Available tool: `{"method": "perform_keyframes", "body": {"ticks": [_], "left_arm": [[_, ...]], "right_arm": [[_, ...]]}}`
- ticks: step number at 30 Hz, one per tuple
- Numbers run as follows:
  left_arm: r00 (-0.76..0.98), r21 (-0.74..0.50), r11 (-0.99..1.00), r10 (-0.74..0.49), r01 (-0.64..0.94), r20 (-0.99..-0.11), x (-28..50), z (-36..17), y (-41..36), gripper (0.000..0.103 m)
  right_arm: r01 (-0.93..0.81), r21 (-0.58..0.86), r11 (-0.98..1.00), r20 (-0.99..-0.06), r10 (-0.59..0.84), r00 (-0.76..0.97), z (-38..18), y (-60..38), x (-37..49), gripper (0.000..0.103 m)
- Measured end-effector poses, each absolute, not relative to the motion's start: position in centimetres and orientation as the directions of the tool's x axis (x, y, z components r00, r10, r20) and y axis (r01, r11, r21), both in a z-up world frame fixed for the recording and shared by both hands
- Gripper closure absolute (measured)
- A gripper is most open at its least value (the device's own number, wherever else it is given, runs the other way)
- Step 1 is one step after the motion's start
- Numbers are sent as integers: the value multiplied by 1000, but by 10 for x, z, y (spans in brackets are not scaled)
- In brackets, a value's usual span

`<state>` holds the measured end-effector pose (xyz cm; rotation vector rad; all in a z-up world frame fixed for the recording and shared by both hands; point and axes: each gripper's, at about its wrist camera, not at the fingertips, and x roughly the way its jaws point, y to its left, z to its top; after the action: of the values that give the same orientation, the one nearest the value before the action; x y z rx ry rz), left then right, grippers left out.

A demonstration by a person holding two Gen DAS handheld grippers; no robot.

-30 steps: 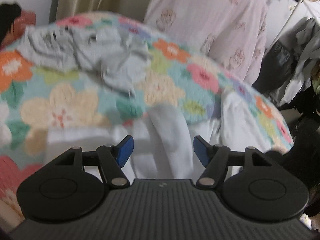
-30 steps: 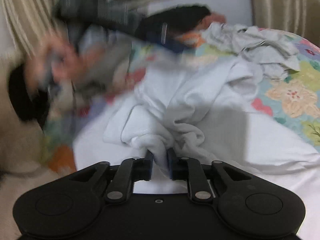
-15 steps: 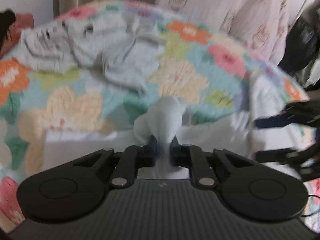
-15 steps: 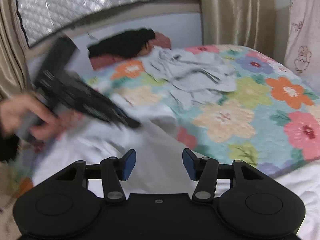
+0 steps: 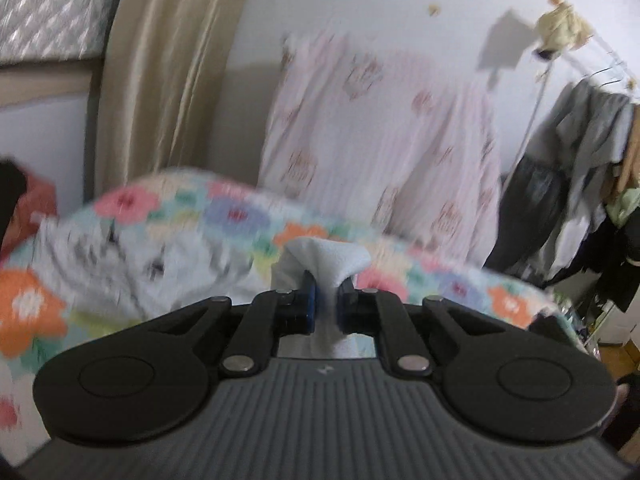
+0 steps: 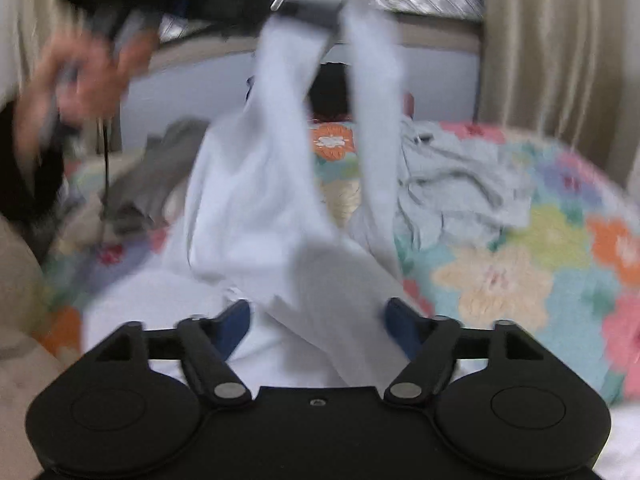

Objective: Fold clothes

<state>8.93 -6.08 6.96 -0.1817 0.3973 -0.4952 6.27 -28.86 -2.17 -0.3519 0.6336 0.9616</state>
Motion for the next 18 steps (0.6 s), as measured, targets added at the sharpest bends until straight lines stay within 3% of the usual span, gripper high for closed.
{"method": "perform_keyframes", "body": {"ticks": [1,3,4,5,7,11,12,14,18], "left_arm": [[820,-240,869,-490,432,-296,90,76,-63,94],[847,-196,875,-480,443,-230,93,89,-66,94],[859,-177,877,-476,447,-187,94,95,-68,94],[870,-152,881,-469,448,-155,95,97,-70,94],[887,-109,896,-442,431,-132,99,95,-74,93],[876,-204,896,-434,395,-210,108,51,-68,93],[870,-214,898,-429,383,-242,106,35,-67,93],[841,-251,900,-425,356,-334,99,2,-68,93],[738,-364,899,-416,244,-531,89,-56,-72,92]], "right_arm": [[-842,-36,538,-631,641,436,-22,-281,67,22],[-816,1,578,-608,648,459,-18,-272,99,37],[-788,37,614,-602,643,473,-15,-269,121,65],[-735,85,673,-590,628,507,-10,-270,149,82],[-587,188,787,-540,582,608,4,-280,204,79],[-418,313,853,-534,522,665,13,-298,261,73],[-396,305,866,-546,500,673,10,-299,262,66],[-341,269,901,-601,434,671,-1,-299,259,34],[-277,192,941,-724,327,608,-19,-307,237,33]]}}
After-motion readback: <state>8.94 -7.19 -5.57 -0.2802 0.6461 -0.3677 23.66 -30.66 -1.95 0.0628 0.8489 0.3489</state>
